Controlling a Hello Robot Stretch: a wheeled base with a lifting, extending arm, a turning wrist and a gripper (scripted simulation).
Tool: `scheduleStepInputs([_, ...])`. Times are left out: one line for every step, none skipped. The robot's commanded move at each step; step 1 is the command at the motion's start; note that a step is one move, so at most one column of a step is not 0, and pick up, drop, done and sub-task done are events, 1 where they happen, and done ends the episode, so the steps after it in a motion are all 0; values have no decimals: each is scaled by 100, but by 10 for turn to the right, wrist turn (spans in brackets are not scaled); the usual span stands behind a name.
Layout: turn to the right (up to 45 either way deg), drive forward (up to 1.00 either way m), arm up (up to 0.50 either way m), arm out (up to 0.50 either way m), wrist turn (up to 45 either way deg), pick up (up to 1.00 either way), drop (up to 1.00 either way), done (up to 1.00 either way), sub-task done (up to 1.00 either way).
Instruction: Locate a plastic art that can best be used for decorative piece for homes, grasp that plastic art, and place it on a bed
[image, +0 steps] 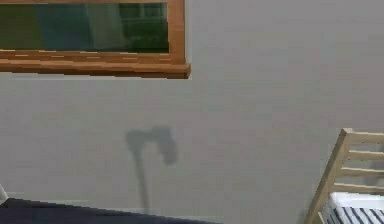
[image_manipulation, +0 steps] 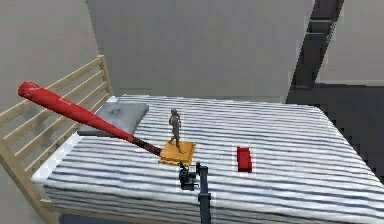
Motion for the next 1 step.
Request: scheduleStepInputs([0,0,0,0,0,0,100,0,0])
